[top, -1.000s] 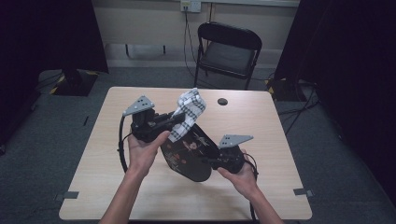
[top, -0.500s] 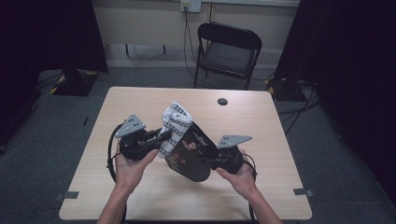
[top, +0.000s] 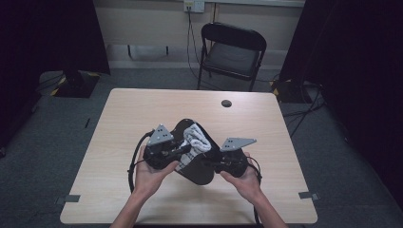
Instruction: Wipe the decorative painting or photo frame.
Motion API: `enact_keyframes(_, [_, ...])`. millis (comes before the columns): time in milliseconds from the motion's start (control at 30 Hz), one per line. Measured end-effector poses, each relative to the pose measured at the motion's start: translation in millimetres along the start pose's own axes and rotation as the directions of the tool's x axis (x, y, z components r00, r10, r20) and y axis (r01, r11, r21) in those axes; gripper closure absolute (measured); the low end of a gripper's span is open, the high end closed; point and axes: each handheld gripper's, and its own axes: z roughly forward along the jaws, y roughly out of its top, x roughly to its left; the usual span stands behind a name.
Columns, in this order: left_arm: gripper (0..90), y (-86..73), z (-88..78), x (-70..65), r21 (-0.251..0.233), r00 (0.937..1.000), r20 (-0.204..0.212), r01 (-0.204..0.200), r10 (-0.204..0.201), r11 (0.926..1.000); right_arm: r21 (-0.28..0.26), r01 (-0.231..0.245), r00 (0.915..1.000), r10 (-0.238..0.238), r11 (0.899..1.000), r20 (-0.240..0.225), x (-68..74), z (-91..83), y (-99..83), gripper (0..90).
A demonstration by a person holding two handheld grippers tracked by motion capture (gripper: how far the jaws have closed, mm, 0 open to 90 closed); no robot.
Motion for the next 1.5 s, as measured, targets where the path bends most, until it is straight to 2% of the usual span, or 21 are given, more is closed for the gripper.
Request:
enact_keyframes(67, [77.8,3.8,-0.5,-3.1,-0.015,0.9996,0.006,-0.028,0.028,0.9995,0.000,0.000,1.0000,0.000,1.000,0.000,0.4,0.6,0.6,80.5])
enact_keyframes(133, [78.1,6.5,-3.1,-1.5,-0.030,0.9997,0.001,-0.025,0.025,0.9992,-0.001,-0.001,1.0000,0.001,1.000,0.000,0.6,0.7,0.7,80.6])
enact_keyframes(233, [78.6,7.7,-9.0,7.7,-0.056,0.9997,-0.024,0.002,-0.003,0.9984,0.001,0.004,1.0000,-0.004,1.000,0.001,0.8,0.5,0.8,80.6])
enact_keyframes(333, [78.7,2.7,-15.0,21.5,-0.057,0.9951,-0.087,0.042,-0.047,0.9975,0.002,0.006,1.0000,-0.006,1.000,0.002,1.0,0.4,0.7,80.6])
enact_keyframes(400, [78.7,-2.9,-16.4,30.6,-0.059,0.9923,-0.096,0.074,-0.079,0.9956,0.002,0.004,1.0000,-0.004,1.000,0.002,1.2,0.4,0.8,80.5])
enact_keyframes(500, [78.8,-9.1,-12.5,33.2,-0.039,0.9904,-0.107,0.084,-0.087,0.9957,0.003,0.008,1.0000,-0.008,1.000,0.004,1.5,1.2,1.7,80.3])
enact_keyframes(600, [78.7,-11.0,-8.2,28.6,-0.030,0.9916,-0.098,0.081,-0.084,0.9962,0.008,0.015,0.9998,-0.015,1.000,0.015,2.7,1.9,2.6,79.8])
enact_keyframes(667, [78.7,-12.3,-5.2,23.9,-0.020,0.9951,-0.074,0.063,-0.065,0.9978,0.010,0.018,0.9997,-0.018,1.000,0.017,3.4,2.4,2.9,79.7])
enact_keyframes(767, [78.5,-13.3,-2.2,18.5,-0.019,0.9978,-0.033,0.058,-0.058,0.9982,0.007,0.013,0.9998,-0.013,1.000,0.015,2.7,2.3,2.4,80.0])
enact_keyframes(833, [78.5,-12.8,-1.0,16.6,-0.019,0.9984,-0.020,0.053,-0.053,0.9984,0.008,0.013,0.9998,-0.013,1.000,0.015,2.7,2.2,2.3,80.0])
enact_keyframes(967, [78.8,-13.1,-2.1,19.9,-0.028,0.9976,-0.039,0.057,-0.058,0.9980,0.007,0.010,0.9998,-0.011,1.000,0.016,2.6,2.2,2.2,79.9])
enact_keyframes(1033, [78.9,-15.0,-4.4,25.7,-0.034,0.9954,-0.068,0.065,-0.067,0.9973,0.007,0.011,0.9998,-0.012,1.000,0.016,2.4,2.4,2.5,80.0])
enact_keyframes(1100, [79.0,-17.6,-7.5,35.7,-0.039,0.9913,-0.084,0.099,-0.102,0.9943,0.004,0.006,0.9999,-0.007,1.000,0.013,1.8,2.5,2.2,80.0])
enact_keyframes(1233, [79.0,-24.4,-12.2,51.4,-0.039,0.9832,-0.115,0.138,-0.142,0.9897,0.004,0.004,0.9999,-0.004,1.000,0.011,1.1,2.3,2.1,80.2])
enact_keyframes(1333, [79.0,-32.7,-7.7,52.4,-0.008,0.9822,-0.127,0.139,-0.138,0.9903,0.004,0.003,0.9999,-0.003,1.000,0.012,1.2,3.1,2.9,80.1])
enact_keyframes(1400, [78.9,-40.7,-2.4,51.7,0.018,0.9827,-0.118,0.146,-0.143,0.9892,0.002,0.000,0.9999,0.000,1.000,0.013,1.0,3.2,2.8,79.9])
enact_keyframes(1500, [78.9,-46.5,5.1,50.8,0.065,0.9860,-0.108,0.135,-0.127,0.9888,0.001,-0.003,0.9999,0.003,1.000,0.017,0.6,3.5,2.7,79.4])
